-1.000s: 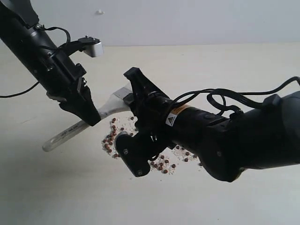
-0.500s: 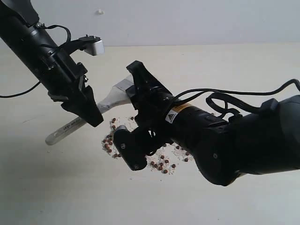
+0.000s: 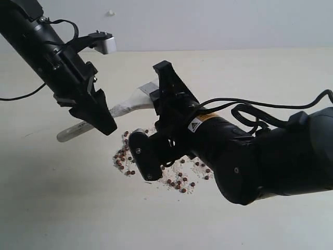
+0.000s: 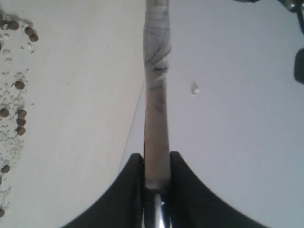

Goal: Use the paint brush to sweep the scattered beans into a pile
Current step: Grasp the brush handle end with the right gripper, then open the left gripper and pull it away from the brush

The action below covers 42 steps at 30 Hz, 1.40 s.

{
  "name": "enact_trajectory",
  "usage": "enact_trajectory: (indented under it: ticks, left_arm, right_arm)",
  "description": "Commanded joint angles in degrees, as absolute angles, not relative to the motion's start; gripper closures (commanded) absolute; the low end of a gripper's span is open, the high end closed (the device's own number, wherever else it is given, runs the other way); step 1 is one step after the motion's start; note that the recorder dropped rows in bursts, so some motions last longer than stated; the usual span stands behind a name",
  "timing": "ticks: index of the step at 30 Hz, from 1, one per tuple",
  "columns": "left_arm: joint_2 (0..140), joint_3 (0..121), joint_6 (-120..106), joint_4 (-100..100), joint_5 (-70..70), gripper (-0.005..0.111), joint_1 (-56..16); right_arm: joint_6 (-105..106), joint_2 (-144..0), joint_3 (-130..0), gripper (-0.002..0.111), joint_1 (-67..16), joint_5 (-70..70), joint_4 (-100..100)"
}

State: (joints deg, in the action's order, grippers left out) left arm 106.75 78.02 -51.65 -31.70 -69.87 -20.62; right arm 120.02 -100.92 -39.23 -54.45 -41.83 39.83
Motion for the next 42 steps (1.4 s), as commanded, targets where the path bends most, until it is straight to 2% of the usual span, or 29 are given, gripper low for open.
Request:
enact_trajectory:
  ticks: [1, 15, 18, 20, 23, 32, 35, 42]
  left_arm:
    - [106.4, 80.3, -51.4, -30.4, -70.0, 0.049, -20.5]
    - [105.4, 86.0, -47.5, -22.1, -66.8, 0.051, -20.5]
    - [104.7, 87.1, -45.6, -19.6, -66.8, 0.064, -20.5]
    - [103.8, 87.4, -43.2, -17.0, -66.5, 0.078, -20.5]
    - [102.0, 87.4, -41.4, -13.5, -65.6, 0.106, -20.5]
    - [96.3, 86.2, -31.2, -11.3, -56.6, 0.107, -18.3]
    - [94.1, 82.6, -31.1, -11.7, -53.3, 0.107, -17.4]
    - [87.5, 68.7, -36.4, -21.3, -33.6, 0.107, -15.8]
  right_arm:
    - [121.2, -101.0, -39.4, 0.108, -54.6, -43.2, 41.5]
    - [121.2, -101.0, -39.4, 0.108, -54.5, -43.1, 51.8]
    - [121.2, -101.0, -39.4, 0.108, -54.5, -43.1, 54.1]
    - [121.2, -101.0, -39.4, 0.108, -54.5, -43.1, 56.1]
    - [121.2, -101.0, -39.4, 0.108, -54.5, -43.5, 60.4]
    - [109.4, -99.3, -39.1, 0.108, -52.3, -47.5, 68.5]
    - [97.7, -95.9, -37.0, 0.108, -49.3, -46.1, 63.8]
    - [73.2, -85.8, -30.9, 0.108, -41.4, -37.7, 50.1]
